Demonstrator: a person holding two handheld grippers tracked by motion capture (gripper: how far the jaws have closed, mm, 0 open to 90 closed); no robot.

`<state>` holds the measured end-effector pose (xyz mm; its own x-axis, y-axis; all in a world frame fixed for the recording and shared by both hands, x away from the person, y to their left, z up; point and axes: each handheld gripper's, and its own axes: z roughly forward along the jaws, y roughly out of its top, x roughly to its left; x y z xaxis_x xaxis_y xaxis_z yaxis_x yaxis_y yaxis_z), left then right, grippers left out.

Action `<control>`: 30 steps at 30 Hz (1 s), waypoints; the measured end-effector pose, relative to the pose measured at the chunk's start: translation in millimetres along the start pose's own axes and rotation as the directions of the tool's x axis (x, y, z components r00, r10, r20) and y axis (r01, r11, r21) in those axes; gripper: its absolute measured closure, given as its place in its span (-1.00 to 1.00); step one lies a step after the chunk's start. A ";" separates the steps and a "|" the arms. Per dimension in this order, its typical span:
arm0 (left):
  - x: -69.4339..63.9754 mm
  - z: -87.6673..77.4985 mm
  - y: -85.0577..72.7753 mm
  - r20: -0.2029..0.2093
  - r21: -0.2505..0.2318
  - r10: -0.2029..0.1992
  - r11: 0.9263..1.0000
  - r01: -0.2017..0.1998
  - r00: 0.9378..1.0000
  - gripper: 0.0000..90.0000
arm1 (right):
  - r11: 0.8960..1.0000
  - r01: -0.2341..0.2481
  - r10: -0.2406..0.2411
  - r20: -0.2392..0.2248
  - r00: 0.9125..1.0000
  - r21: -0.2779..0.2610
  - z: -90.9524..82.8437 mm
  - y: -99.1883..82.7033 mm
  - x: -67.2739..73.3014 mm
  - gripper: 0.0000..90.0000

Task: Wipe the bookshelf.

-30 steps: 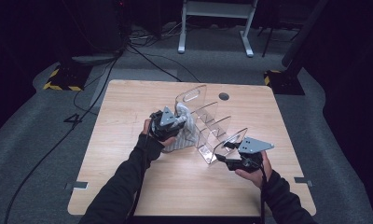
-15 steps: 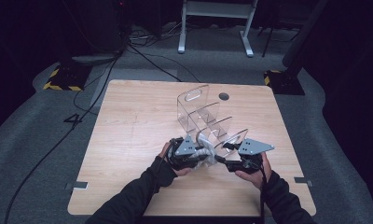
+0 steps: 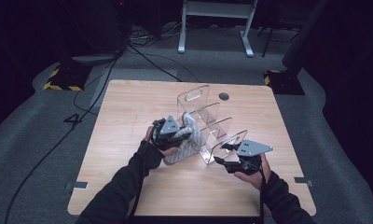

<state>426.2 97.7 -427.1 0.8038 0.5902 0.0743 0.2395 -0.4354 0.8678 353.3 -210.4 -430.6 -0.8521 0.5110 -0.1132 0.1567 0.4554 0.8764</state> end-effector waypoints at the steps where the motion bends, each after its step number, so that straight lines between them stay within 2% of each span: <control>1: 5.1 0.1 1.4 -0.018 0.000 -0.004 1.000 0.004 1.000 0.53 | 1.000 0.003 -0.003 -0.003 1.000 0.000 0.2 0.1 0.1 -0.03; 2: 11.6 0.6 3.3 -0.047 -0.004 -0.007 1.000 0.007 0.999 0.53 | 1.000 0.008 -0.008 -0.007 1.000 0.000 0.3 0.2 0.1 -0.03; 3: 18.7 1.3 5.0 -0.067 -0.008 -0.028 1.000 0.027 0.997 0.53 | 1.000 0.013 -0.013 -0.008 1.000 0.002 0.4 0.3 0.1 -0.02; 4: 27.3 2.6 6.8 -0.090 -0.012 -0.042 0.999 0.041 0.995 0.53 | 1.000 0.014 -0.014 -0.008 1.000 0.002 0.5 0.3 0.1 -0.02; 5: 31.7 3.6 7.6 -0.114 -0.008 -0.039 0.999 0.038 0.993 0.53 | 1.000 0.016 -0.016 -0.011 1.000 0.002 0.5 0.4 0.2 -0.02; 6: 37.7 5.4 8.3 -0.144 -0.003 -0.047 0.999 0.047 0.988 0.53 | 1.000 0.019 -0.019 -0.013 1.000 0.003 0.4 0.4 0.2 -0.02; 7: 45.5 8.2 8.6 -0.163 0.001 -0.069 0.998 0.071 0.984 0.53 | 1.000 0.022 -0.022 -0.013 1.000 0.003 0.5 0.5 0.2 -0.02; 8: 45.5 8.2 8.6 -0.163 0.001 -0.069 0.998 0.071 0.984 0.53 | 1.000 0.022 -0.022 -0.013 1.000 0.003 0.5 0.5 0.2 -0.02; 9: 54.7 14.2 8.2 -0.208 0.023 -0.078 0.996 0.084 0.975 0.52 | 1.000 0.025 -0.024 -0.016 1.000 0.002 0.5 0.3 0.2 -0.02; 13: 60.8 23.1 6.6 -0.228 0.054 -0.089 0.993 0.104 0.970 0.52 | 1.000 0.021 -0.021 -0.022 1.000 -0.001 0.5 0.1 -0.1 -0.02; 15: 56.7 26.0 7.1 -0.218 0.061 -0.088 0.993 0.104 0.972 0.53 | 1.000 0.019 -0.019 -0.023 1.000 -0.002 0.4 0.0 -0.2 -0.02; 17: 48.5 26.7 8.3 -0.187 0.063 -0.072 0.994 0.085 0.980 0.54 | 1.000 0.021 -0.021 -0.024 0.999 -0.002 0.2 0.0 0.0 -0.02; 18: 41.5 26.8 9.4 -0.164 0.061 -0.055 0.996 0.066 0.985 0.55 | 1.000 0.019 -0.019 -0.025 0.999 -0.002 0.0 -0.2 0.0 -0.01; 19: 36.7 26.4 10.4 -0.155 0.063 -0.042 0.997 0.053 0.987 0.55 | 1.000 0.018 -0.018 -0.024 1.000 -0.002 0.0 -0.1 0.1 -0.01; 23: 5.2 22.5 13.6 -0.077 0.053 0.017 0.998 -0.013 0.997 0.56 | 1.000 0.022 -0.022 -0.024 0.999 0.000 0.3 0.2 1.4 -0.01; 25: -10.0 19.3 13.7 -0.042 0.049 0.045 0.998 -0.043 0.998 0.56 | 1.000 0.020 -0.020 -0.022 1.000 0.000 0.4 0.2 1.5 -0.01; 27: -23.8 15.3 12.7 -0.003 0.045 0.057 0.997 -0.056 0.998 0.56 | 1.000 0.018 -0.018 -0.023 1.000 -0.002 0.4 0.1 1.3 -0.02; 28: -30.6 13.0 12.3 0.009 0.043 0.077 0.996 -0.078 0.997 0.56 | 1.000 0.017 -0.017 -0.023 1.000 -0.001 0.3 0.1 1.3 -0.02; 30: -42.0 8.6 11.3 0.048 0.039 0.092 0.995 -0.094 0.995 0.56 | 1.000 0.017 -0.017 -0.023 1.000 -0.001 0.4 0.1 1.3 -0.02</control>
<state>399.9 62.1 -424.7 0.8476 0.5144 0.1301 0.1842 -0.5153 0.8370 352.5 -209.4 -430.9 -0.8656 0.4868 -0.1172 0.1418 0.4628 0.8750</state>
